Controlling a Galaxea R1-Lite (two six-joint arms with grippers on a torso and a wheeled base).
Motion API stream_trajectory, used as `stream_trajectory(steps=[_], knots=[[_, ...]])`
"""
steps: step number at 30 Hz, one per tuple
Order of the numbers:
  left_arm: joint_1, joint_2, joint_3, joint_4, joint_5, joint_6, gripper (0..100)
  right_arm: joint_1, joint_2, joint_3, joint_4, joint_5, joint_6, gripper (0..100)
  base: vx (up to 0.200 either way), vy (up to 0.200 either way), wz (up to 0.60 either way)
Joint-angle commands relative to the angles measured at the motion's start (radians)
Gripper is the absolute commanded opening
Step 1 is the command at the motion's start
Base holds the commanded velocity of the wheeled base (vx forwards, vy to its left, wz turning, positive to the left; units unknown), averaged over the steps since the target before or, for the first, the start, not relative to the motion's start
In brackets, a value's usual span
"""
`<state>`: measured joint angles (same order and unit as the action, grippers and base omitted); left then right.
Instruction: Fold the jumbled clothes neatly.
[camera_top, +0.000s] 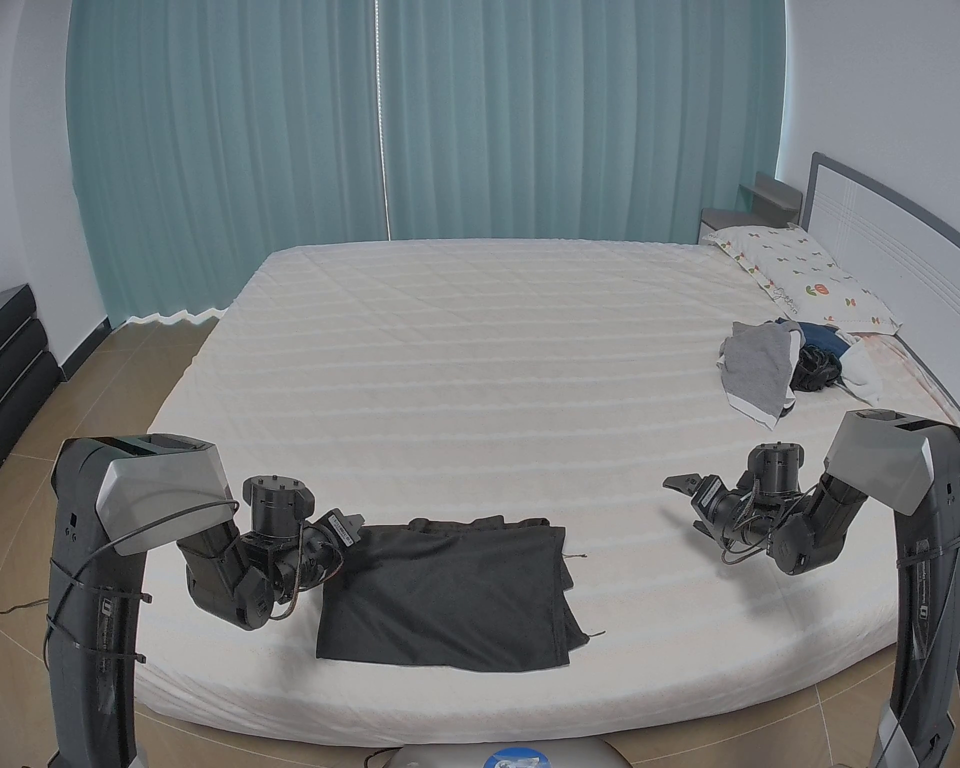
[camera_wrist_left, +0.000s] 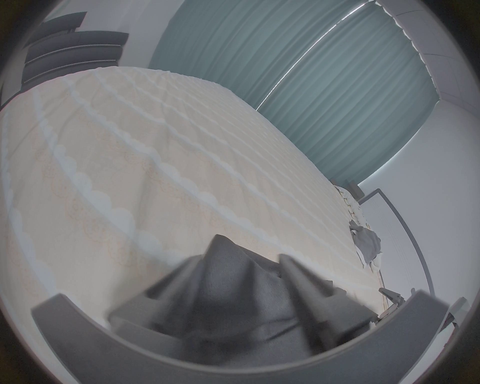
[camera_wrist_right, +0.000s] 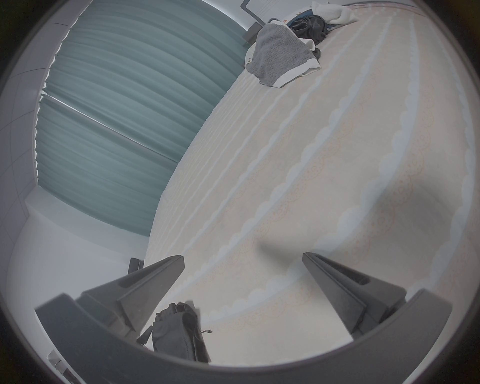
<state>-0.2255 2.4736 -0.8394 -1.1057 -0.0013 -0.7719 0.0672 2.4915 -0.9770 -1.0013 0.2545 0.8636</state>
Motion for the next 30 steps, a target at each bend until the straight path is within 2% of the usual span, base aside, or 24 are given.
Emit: stream_trajectory(steps=[1,10,16,26,28,30], knots=[[0.0,0.036,-0.023,-0.005,0.023,0.002,0,0.0,0.001,0.0,0.0,0.0,0.0,100,0.0,0.0,0.0],[0.025,0.036,-0.024,-0.008,0.098,-0.017,0,0.0,0.001,0.001,0.0,0.0,0.0,100,0.0,0.0,0.0],[0.038,0.036,-0.027,-0.008,0.099,-0.049,0,0.0,0.0,0.003,-0.002,0.0,0.0,100,0.0,0.0,0.0],[0.133,-0.01,-0.006,-0.008,0.09,-0.119,0,-0.009,-0.016,0.014,-0.003,-0.006,0.003,100,0.0,0.0,0.0],[0.163,-0.024,-0.006,-0.011,0.087,-0.115,0,-0.01,-0.049,0.024,0.003,-0.064,0.0,100,0.0,0.0,0.0],[0.173,-0.032,-0.006,-0.013,0.089,-0.107,0,-0.012,-0.072,0.041,0.004,-0.083,-0.002,100,0.0,0.0,0.0]])
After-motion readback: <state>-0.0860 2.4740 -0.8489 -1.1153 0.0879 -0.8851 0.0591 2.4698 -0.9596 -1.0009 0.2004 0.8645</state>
